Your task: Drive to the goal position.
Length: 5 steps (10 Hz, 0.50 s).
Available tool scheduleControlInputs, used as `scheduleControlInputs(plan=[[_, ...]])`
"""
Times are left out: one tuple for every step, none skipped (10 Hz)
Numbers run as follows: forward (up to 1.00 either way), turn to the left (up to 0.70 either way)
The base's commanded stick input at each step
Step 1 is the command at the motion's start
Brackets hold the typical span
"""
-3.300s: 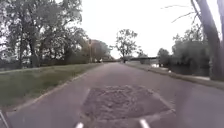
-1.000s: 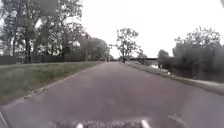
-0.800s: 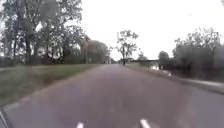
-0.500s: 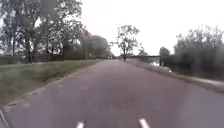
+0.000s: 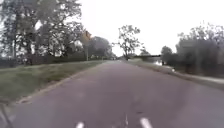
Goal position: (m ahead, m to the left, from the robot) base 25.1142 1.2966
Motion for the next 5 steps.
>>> scheduleControlInputs(plan=[[0.70, 0.00], [0.70, 0.00], [0.70, 0.00], [0.70, 0.00], [0.70, 0.00]])
